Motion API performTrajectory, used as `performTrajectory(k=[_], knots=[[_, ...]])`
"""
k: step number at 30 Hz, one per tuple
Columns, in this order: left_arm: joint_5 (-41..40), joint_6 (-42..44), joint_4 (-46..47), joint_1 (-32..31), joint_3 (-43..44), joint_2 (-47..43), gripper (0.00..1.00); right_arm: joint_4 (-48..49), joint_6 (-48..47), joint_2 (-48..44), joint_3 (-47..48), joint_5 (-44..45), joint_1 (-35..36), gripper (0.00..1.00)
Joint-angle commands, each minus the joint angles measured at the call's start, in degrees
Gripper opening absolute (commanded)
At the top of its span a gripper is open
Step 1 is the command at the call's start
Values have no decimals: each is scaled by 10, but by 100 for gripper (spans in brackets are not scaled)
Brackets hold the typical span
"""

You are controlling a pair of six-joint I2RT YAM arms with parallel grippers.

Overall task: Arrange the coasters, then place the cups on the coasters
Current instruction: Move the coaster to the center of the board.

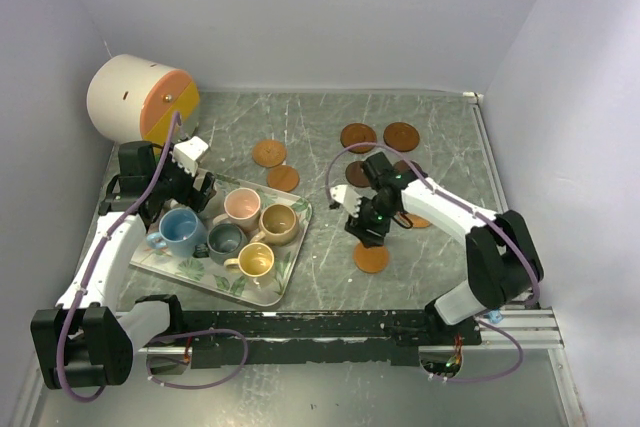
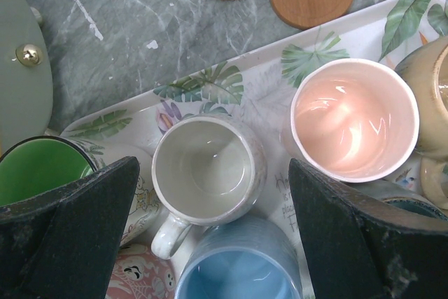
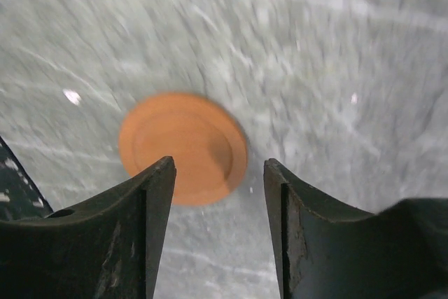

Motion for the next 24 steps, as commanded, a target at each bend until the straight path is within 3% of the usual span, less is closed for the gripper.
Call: performTrajectory(k=[1,12,24], knots=[[-3,9,15,-5,4,-6,100,67,40,-17,-4,-5,70,55],[1,8,14,-6,1,-13,100,119,69,33,-25,54,145,55],[1,10,14,-5,4,-10,100,45,24,10,-77,115,136,47]])
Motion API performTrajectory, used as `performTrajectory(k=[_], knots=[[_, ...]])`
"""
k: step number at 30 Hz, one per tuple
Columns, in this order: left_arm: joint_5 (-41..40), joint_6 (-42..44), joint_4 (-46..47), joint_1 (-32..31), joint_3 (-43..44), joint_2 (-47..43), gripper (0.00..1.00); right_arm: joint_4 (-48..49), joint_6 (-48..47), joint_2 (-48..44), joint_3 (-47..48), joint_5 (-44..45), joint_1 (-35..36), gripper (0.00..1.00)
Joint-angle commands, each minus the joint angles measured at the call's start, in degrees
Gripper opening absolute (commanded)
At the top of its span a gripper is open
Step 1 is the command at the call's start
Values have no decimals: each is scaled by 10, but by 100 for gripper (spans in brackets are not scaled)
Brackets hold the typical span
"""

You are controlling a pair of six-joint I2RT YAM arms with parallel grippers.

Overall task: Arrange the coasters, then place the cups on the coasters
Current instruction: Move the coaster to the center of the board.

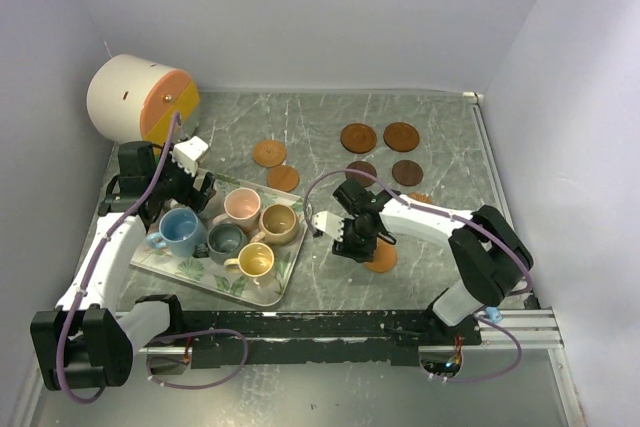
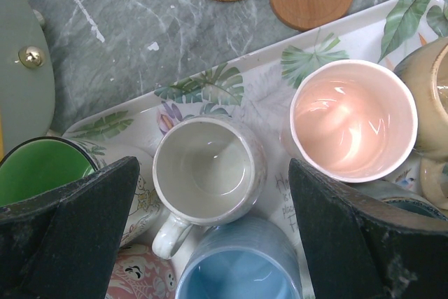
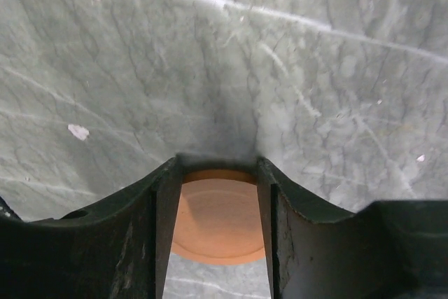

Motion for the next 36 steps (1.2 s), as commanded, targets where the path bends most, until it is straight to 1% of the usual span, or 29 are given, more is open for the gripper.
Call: performTrajectory(k=[1,6,13,15,19,25,28,33,36], knots=[[0,9,15,-5,4,-8,99,-63,-28,-11,-23,28,-9,46],[0,10,14,-5,5,-6,100,-108,-49,-27,-39,28,-41,45],[1,9,14,-5,6,-6,100,-137,-89,-42,-50,42,-118,45],[1,9,14,-5,6,-6,100,-136,-100,-45,-53,51,-138,45],[2,9,15,-5,4,-8,100,-114,-112,-48,-65,98,-163,45],[3,9,14,-5,0,-13,100,-97,-123,-53,-59,119,-191,44],[4,9,15,-5,0,-14,99,-107,-125,-60,-48,109,-200,44],[7,8,16,-5,-1,-13,100,-145,-120,-81,-12,36,-213,46],[7,10,14,-6,-3,-15,100,-154,-123,-96,-3,22,-227,47]])
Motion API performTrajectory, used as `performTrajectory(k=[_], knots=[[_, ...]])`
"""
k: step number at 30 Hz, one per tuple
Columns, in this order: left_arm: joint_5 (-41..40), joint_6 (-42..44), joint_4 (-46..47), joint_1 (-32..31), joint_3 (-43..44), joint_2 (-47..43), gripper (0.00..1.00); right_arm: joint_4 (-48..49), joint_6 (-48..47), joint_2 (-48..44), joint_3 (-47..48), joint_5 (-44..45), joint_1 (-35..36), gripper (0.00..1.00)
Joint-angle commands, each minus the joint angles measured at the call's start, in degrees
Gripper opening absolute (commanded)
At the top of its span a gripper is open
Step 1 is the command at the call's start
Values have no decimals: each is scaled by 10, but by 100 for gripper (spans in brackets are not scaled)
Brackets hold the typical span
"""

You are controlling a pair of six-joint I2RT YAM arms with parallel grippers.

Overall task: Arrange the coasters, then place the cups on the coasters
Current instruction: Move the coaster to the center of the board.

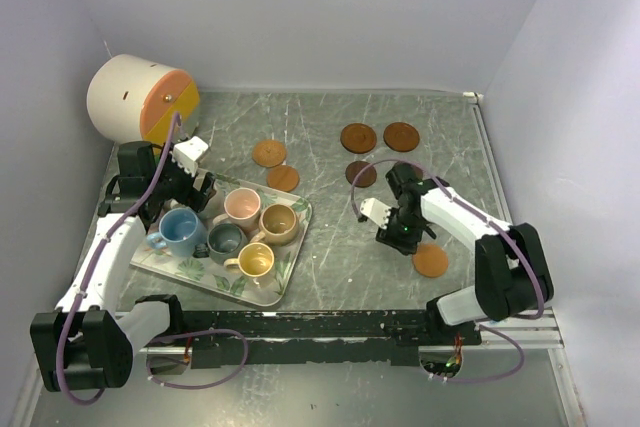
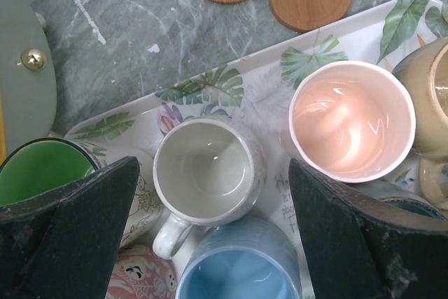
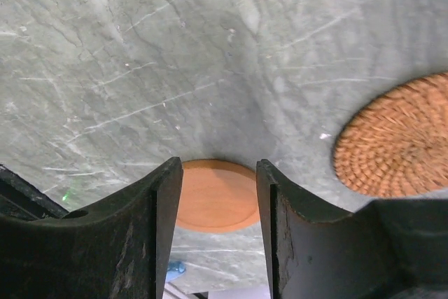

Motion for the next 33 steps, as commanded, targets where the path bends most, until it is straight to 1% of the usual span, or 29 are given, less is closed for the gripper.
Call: performTrajectory(k=[1,8,12,24,33], knots=[[8,11,13,-5,-2,-12,100,-29,-11,-32,26,-45,-24,47],[10,11,13,-6,-1,-13,100,-61,-48,-45,10,-34,-94,45],[10,12,15,-6,-4,-12,100,-53,-61,-43,-11,-24,-126,44],[12,14,18,-7,-8,-11,100,12,-27,-16,-37,-18,-134,37],[12,14,16,-6,-9,-14,100,37,-12,-10,-35,-40,-133,36]])
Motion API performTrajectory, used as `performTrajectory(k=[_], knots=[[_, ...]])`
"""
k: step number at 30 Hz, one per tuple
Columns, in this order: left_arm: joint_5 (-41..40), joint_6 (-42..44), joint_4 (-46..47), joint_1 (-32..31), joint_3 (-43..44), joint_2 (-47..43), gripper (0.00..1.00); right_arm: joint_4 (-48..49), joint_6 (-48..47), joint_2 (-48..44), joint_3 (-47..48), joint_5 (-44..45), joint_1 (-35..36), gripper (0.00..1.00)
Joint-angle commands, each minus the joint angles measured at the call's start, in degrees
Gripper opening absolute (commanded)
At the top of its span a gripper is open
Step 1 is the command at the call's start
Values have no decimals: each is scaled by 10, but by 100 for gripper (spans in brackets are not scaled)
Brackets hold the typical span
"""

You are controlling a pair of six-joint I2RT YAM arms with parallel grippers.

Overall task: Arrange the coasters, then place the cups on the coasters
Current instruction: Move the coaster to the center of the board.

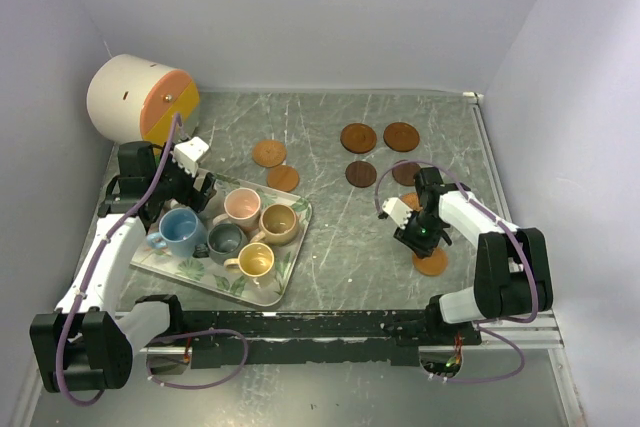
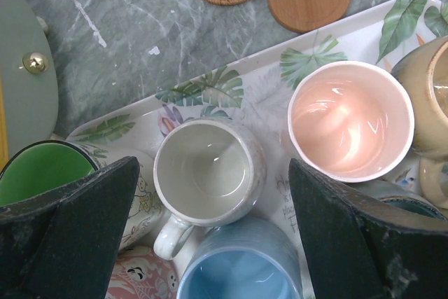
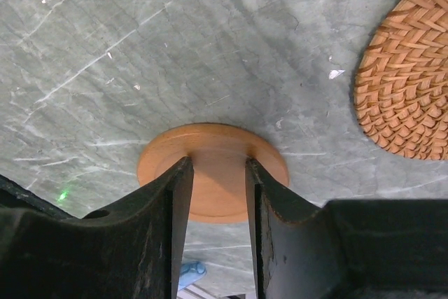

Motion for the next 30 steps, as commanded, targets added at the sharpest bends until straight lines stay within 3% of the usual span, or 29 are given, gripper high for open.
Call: performTrajectory(k=[1,30], knots=[[12,10,17,-4,-9,-12,99,24,11,6,0,-20,-3,36],[13,10,15,-4,-9,-13,100,30,19,1,15,-73,-3,36]])
